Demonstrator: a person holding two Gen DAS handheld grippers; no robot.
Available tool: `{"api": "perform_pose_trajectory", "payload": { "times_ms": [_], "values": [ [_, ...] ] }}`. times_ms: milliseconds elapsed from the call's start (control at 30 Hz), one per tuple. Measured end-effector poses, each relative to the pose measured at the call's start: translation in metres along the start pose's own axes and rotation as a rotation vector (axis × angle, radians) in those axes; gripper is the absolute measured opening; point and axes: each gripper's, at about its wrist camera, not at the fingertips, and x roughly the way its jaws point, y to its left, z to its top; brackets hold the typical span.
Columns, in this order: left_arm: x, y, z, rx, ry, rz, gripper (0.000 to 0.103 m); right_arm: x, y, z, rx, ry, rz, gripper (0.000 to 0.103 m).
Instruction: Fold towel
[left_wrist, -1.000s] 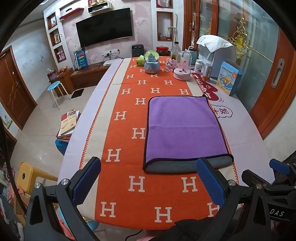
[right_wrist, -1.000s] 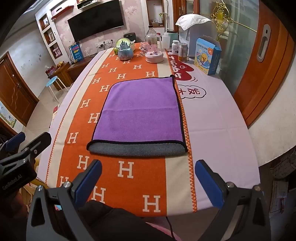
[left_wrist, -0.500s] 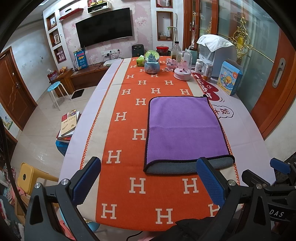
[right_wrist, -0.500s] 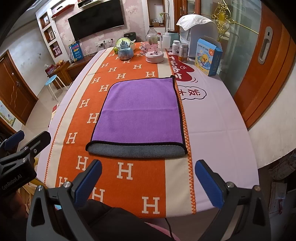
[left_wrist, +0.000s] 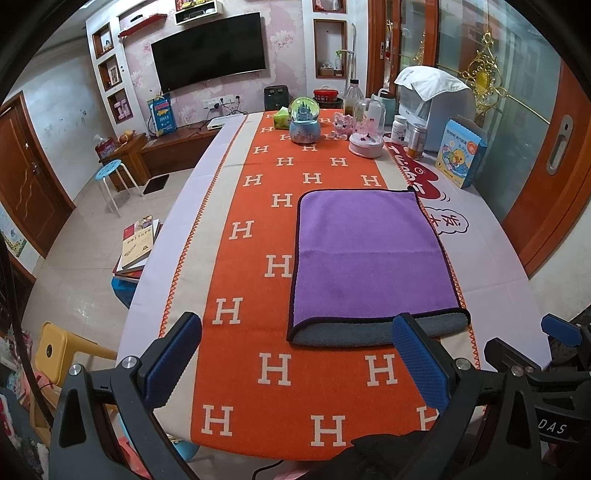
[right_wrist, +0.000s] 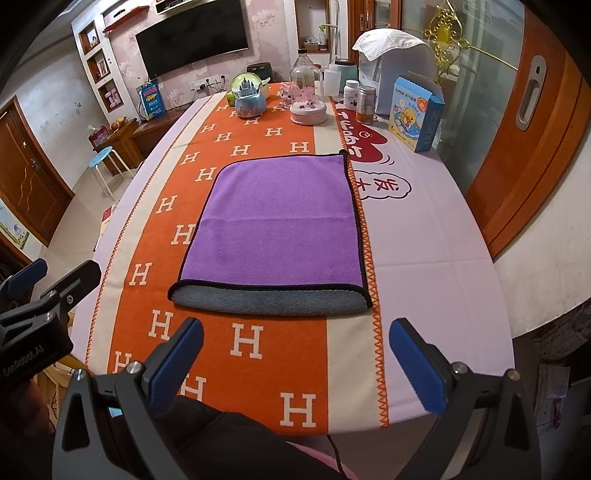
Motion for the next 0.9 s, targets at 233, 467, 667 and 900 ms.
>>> {"api": "perform_pose_trajectory", "payload": {
  "times_ms": [233,467,667,900],
  "values": [
    [0.001,0.001,-0.001,0.004,0.000,0.001,0.102,0.002,-0.003,0.002,0.005,0.004,0.001,0.101],
    [0.008,0.004,0.002,0.011,0.012,-0.005,0.102,0.004,-0.005,0.003,0.004,0.007,0.000,0.101],
    [0.013,0.002,0.005,0.020,0.056,-0.037,0.102,0.008,-0.007,0.003,0.015,0.008,0.008,0.101],
    [0.018,-0.005,0.016,0.074,0.065,-0.056,0.102,0.018,-0.022,0.004,0.018,-0.003,0.054,0.101]
  ]
}}
